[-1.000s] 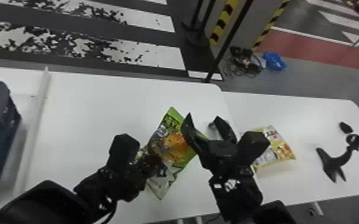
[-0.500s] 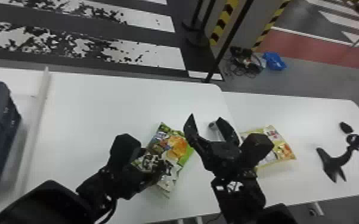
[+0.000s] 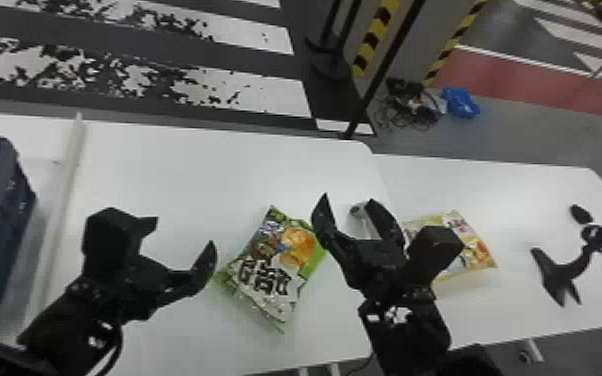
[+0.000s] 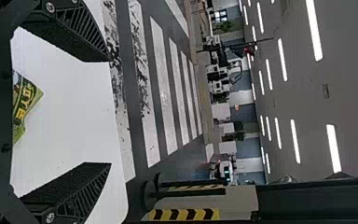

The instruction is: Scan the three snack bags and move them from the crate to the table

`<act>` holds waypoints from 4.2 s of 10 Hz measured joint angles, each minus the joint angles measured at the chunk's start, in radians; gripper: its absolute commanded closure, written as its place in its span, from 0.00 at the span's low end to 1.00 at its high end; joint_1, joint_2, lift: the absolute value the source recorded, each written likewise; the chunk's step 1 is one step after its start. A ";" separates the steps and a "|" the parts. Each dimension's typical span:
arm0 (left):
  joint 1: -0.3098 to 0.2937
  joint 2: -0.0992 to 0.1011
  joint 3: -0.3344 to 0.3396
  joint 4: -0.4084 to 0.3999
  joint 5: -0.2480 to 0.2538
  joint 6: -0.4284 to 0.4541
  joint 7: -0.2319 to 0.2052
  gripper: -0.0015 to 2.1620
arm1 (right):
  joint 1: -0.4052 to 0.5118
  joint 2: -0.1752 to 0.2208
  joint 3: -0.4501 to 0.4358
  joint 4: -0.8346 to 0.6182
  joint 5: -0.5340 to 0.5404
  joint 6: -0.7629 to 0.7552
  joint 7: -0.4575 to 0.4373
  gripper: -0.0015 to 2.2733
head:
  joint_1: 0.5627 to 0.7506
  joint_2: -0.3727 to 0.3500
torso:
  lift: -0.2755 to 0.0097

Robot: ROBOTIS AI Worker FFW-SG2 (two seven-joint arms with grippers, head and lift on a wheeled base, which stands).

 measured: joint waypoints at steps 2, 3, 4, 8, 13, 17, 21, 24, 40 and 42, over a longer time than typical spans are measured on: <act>0.096 0.012 0.153 -0.089 0.021 -0.110 0.000 0.01 | 0.004 0.000 -0.005 0.007 0.005 0.014 0.008 0.04 | 0.70 0.18 | 0.75; 0.130 0.016 0.214 -0.109 0.044 -0.167 0.000 0.01 | 0.005 0.000 -0.005 0.009 0.009 0.055 0.029 0.04 | 0.70 0.25 | 0.75; 0.160 0.016 0.267 -0.116 0.068 -0.228 0.001 0.01 | 0.006 0.004 -0.008 0.008 0.013 0.141 0.084 0.04 | 0.70 0.29 | 0.75; 0.219 0.003 0.359 -0.104 0.106 -0.406 0.005 0.02 | 0.059 0.027 0.035 -0.084 0.169 0.414 0.234 0.04 | 0.70 0.49 | 0.75; 0.225 0.003 0.374 -0.105 0.123 -0.418 0.020 0.02 | 0.015 -0.011 0.317 -0.104 0.673 0.543 0.180 0.04 | 0.70 0.66 | 0.75; 0.231 0.010 0.379 -0.109 0.138 -0.424 0.005 0.02 | -0.075 -0.041 0.452 0.082 0.831 0.552 0.030 0.04 | 0.70 0.65 | 0.75; 0.222 0.012 0.368 -0.109 0.142 -0.422 -0.021 0.02 | -0.159 -0.067 0.537 0.194 0.916 0.684 -0.104 0.78 | 0.70 0.56 | 0.75; 0.220 0.013 0.365 -0.104 0.146 -0.418 -0.032 0.02 | -0.186 -0.071 0.567 0.199 0.943 0.758 -0.129 0.99 | 0.70 0.52 | 0.75; 0.207 0.014 0.326 -0.084 0.148 -0.424 -0.034 0.02 | 0.036 0.232 -0.210 0.146 -0.496 0.270 0.240 0.00 | 0.70 0.34 | 0.75; 0.206 0.013 0.324 -0.084 0.148 -0.426 -0.034 0.02 | 0.070 0.233 -0.170 0.132 -0.474 0.226 0.146 0.03 | 0.70 0.33 | 0.75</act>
